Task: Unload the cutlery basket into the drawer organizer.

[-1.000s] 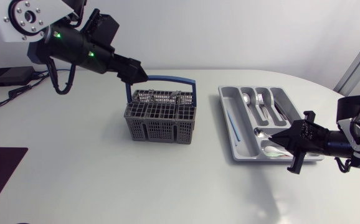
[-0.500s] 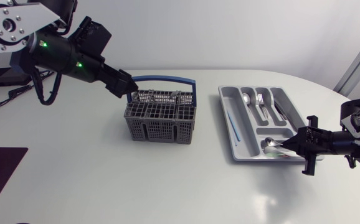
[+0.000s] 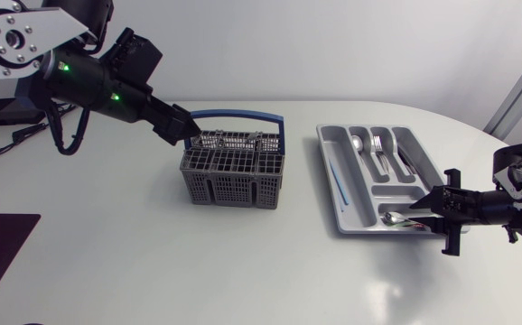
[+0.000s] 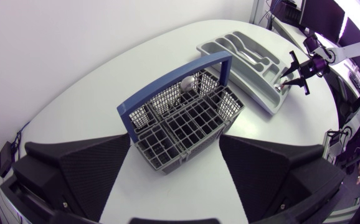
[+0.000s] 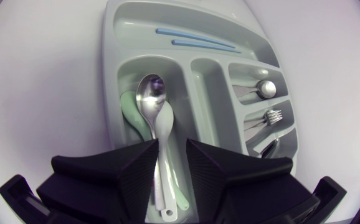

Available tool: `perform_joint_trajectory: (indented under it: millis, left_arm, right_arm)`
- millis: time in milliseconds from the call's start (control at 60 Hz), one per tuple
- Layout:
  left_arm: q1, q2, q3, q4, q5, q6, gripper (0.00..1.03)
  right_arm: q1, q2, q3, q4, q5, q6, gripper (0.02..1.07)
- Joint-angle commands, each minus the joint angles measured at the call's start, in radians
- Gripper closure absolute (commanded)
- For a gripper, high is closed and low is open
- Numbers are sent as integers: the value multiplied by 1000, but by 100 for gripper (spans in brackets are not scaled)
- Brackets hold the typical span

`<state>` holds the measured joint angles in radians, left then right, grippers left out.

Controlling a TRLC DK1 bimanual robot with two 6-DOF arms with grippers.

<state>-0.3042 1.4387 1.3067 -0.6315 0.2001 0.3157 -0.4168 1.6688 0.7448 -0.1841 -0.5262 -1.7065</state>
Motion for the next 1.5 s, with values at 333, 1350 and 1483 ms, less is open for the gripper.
perform_joint_trajectory:
  millis: [333,1350,1483]
  left_arm:
    - [5,-130,-78,-54,-28,114,4]
    - [43,-89,-531,245,-1,387,93]
    - [22,-63,-557,303,-1,388,93]
  right_arm:
    - [41,-310,-1,-95,-17,163,31]
    - [647,94,524,95,104,1269,102]
    - [653,169,625,69,89,1328,102]
